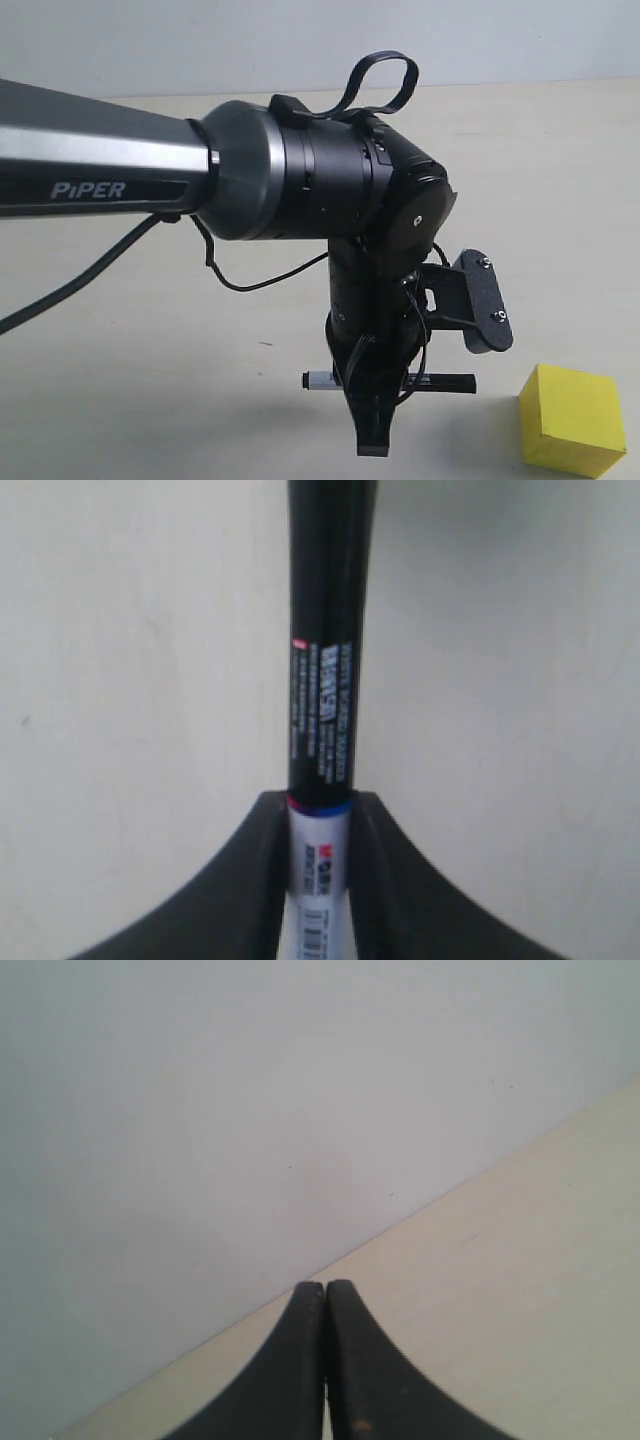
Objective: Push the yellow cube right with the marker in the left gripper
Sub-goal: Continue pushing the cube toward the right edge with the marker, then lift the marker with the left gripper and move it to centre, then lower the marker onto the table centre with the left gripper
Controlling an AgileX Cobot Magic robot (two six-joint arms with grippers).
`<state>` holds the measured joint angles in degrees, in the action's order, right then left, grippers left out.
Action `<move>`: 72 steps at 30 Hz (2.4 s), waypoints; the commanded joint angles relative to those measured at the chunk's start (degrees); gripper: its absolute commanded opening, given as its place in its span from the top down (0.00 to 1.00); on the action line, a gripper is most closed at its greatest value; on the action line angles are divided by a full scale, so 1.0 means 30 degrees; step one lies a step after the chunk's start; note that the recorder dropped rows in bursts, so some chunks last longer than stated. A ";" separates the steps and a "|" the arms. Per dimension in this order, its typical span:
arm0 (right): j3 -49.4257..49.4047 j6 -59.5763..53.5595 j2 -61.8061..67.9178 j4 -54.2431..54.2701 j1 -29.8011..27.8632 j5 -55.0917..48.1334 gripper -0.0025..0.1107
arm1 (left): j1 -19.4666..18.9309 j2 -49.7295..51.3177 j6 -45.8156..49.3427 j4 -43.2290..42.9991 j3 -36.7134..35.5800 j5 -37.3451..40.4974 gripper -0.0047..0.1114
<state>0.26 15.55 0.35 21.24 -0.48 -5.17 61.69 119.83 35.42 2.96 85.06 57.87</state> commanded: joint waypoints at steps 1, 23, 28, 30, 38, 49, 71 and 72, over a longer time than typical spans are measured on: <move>-0.0085 -0.0166 -0.0118 -0.0111 -0.0084 0.0052 0.98 | 0.0294 -0.0019 -0.0409 0.0069 0.0072 0.0157 0.96; -0.0085 -0.0166 -0.0118 -0.0148 -0.0084 0.0052 0.98 | 0.2383 -0.0019 -0.0972 0.0662 0.0072 -0.1967 0.96; -0.0085 -0.0166 -0.0118 -0.0070 -0.0084 0.0052 0.98 | 0.2771 -0.0019 -0.0972 0.0719 0.0072 -0.1420 0.96; -0.0085 -0.0166 -0.0118 -0.0070 -0.0084 0.0052 0.98 | 0.2389 -0.0055 -0.1097 0.0719 0.0072 -0.1166 0.96; -0.0085 -0.0166 -0.0118 -0.0070 -0.0084 0.0052 0.98 | 0.0273 -0.0055 -0.1459 0.0173 0.0072 0.0805 0.96; -0.0085 -0.0166 -0.0118 -0.0104 -0.0084 0.0052 0.98 | -0.2959 -0.1765 -1.5796 -0.8679 0.0072 -0.2769 0.96; -0.0085 -0.0166 -0.0118 -0.0104 -0.0084 0.0052 0.98 | -0.6524 0.0148 -2.2413 0.1159 0.0072 -0.3410 0.96; -0.0085 -0.0166 -0.0118 -0.0104 -0.0084 0.0052 0.98 | -0.6524 0.0445 -2.2450 0.1159 0.0072 -0.3408 0.96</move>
<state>0.26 15.55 0.35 21.24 -0.48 -5.17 41.96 120.10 -30.74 6.82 85.09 47.31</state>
